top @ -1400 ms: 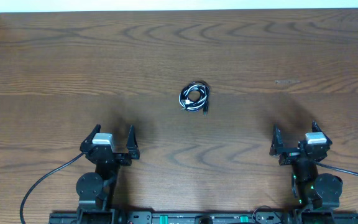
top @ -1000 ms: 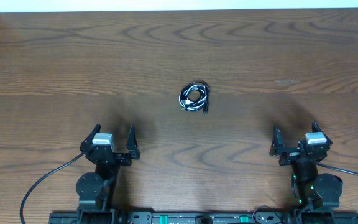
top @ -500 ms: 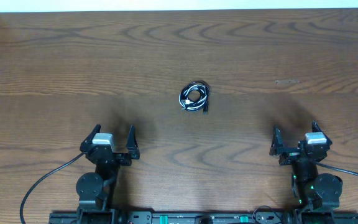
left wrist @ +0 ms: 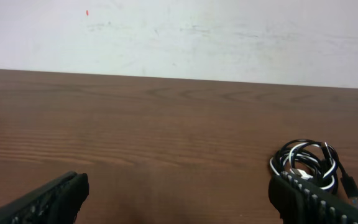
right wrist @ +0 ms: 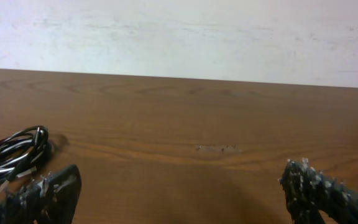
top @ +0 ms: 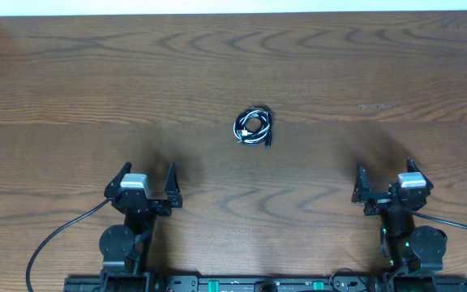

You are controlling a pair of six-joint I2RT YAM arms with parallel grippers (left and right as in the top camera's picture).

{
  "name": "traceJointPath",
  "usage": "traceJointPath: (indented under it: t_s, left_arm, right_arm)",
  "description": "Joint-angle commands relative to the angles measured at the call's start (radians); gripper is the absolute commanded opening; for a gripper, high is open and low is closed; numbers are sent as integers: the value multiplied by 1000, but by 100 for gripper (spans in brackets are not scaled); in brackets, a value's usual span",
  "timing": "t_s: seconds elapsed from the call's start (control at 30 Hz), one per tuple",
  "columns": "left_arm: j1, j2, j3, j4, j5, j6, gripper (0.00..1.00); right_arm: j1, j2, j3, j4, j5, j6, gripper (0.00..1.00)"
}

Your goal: Untangle cables

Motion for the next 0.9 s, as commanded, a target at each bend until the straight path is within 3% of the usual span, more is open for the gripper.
traceJointPath:
  t_s: [0.0,0.47,0.67,0.87]
  left_arm:
    - [6,-7,-24,-21,-2,18,98]
    - [6,-7,-24,-21,-2,18,98]
    - [6,-7,-24,-21,-212,217,98]
    - [6,-7,-24,-21,-241,229,98]
  right_arm:
    - [-7,-5,-2,-4,9,-8,99]
    - [-7,-5,-2,-4,8,-8,99]
    - [-7,-5,-2,-4,8,-8,99]
    - [-7,-5,-2,-4,8,-8,99]
